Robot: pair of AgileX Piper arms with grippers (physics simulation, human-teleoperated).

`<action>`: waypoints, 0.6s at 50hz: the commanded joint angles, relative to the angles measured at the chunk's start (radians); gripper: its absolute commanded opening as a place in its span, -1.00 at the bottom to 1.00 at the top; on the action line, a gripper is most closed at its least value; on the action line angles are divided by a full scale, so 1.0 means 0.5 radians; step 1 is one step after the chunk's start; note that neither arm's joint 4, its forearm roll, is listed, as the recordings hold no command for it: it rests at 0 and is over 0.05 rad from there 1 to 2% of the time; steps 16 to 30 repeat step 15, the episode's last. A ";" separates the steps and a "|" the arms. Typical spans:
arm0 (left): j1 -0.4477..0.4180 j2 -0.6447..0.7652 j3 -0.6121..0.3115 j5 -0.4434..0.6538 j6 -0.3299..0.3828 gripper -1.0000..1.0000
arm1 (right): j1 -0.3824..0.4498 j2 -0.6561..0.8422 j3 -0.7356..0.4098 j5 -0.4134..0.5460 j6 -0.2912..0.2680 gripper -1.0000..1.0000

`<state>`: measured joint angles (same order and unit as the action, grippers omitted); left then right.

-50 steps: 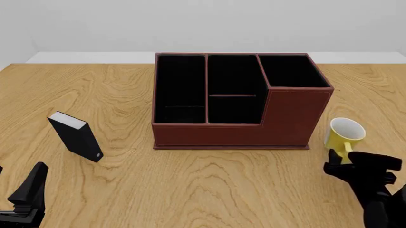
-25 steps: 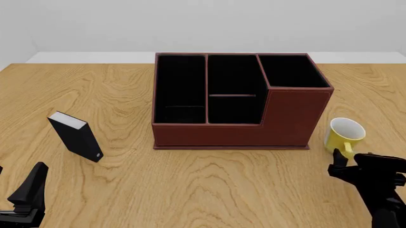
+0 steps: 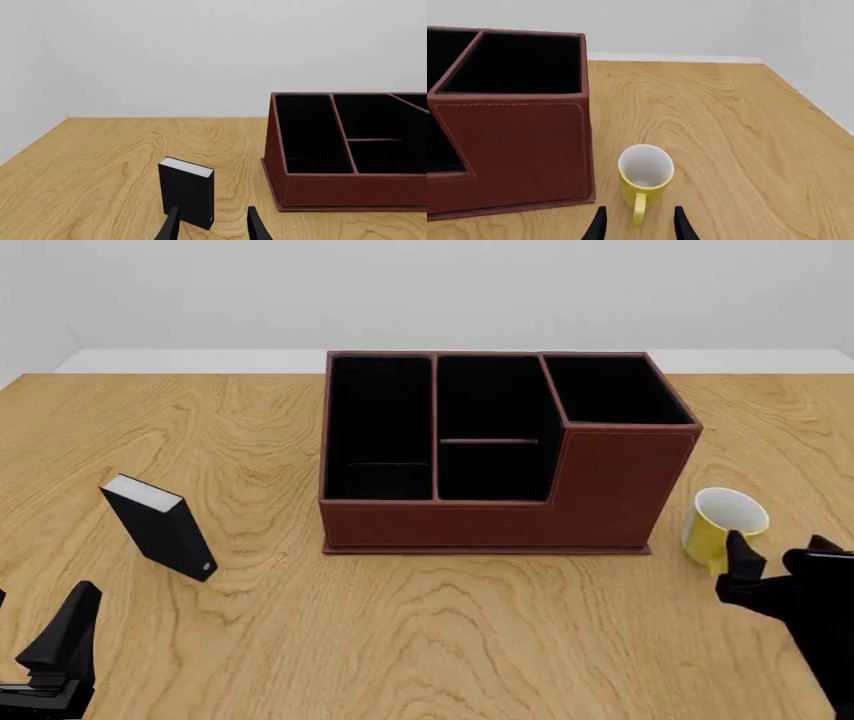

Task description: Pick up the yellow and white mug and place it to the right of the caddy.

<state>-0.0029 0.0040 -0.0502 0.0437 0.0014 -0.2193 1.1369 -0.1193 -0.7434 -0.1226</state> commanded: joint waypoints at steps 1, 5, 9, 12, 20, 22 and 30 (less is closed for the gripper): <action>0.001 0.000 0.000 0.000 0.000 1.00 | 0.023 -0.504 -0.041 0.450 -0.025 1.00; 0.000 0.000 0.000 0.000 0.000 1.00 | 0.020 -0.665 -0.083 0.609 -0.046 1.00; 0.000 0.001 0.000 0.001 0.001 1.00 | 0.037 -0.820 -0.137 0.791 -0.056 1.00; 0.000 0.000 0.000 0.000 0.000 1.00 | 0.052 -0.923 -0.163 0.893 -0.060 1.00; 0.000 -0.001 0.000 -0.001 0.000 1.00 | 0.053 -0.947 -0.169 0.915 -0.066 1.00; 0.000 -0.001 0.000 -0.001 0.000 1.00 | 0.053 -0.947 -0.169 0.915 -0.066 1.00; 0.000 -0.001 0.000 -0.001 0.000 1.00 | 0.053 -0.947 -0.169 0.915 -0.066 1.00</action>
